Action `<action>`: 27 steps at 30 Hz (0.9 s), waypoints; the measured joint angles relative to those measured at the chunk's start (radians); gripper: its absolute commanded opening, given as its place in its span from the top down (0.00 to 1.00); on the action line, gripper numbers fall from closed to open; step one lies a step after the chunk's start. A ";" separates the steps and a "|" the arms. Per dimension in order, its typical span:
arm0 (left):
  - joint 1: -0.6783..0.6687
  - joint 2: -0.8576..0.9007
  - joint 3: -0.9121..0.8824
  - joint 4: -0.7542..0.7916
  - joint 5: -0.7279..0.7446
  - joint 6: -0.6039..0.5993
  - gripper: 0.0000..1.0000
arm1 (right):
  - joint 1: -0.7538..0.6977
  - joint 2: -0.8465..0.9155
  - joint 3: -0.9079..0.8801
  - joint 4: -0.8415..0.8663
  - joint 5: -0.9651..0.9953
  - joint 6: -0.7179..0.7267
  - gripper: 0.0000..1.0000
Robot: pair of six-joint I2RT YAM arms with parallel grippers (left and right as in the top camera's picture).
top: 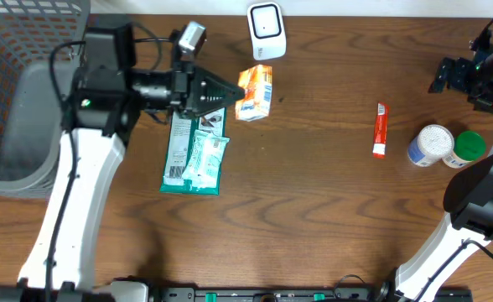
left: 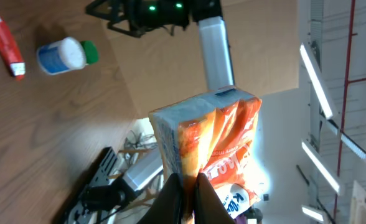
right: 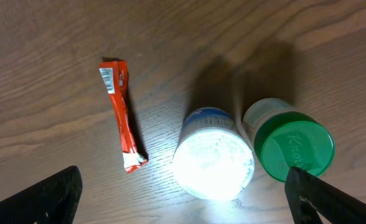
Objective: Scan the item barcode
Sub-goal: 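Lift the juice carton toward the scanner with the left gripper, then hold the juice carton over the white scanner window, left gripper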
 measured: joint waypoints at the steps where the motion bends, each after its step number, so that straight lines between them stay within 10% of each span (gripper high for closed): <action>1: 0.000 -0.012 0.000 0.000 0.001 -0.007 0.93 | 0.000 0.000 0.000 0.000 0.000 0.000 0.01; 19: -0.002 -0.010 0.000 0.060 -0.040 -0.051 0.93 | 0.000 0.000 0.000 0.000 0.000 0.000 0.01; 27: -0.161 -0.005 0.000 -0.141 -0.723 0.051 0.93 | 0.000 0.000 0.000 0.000 0.000 0.000 0.01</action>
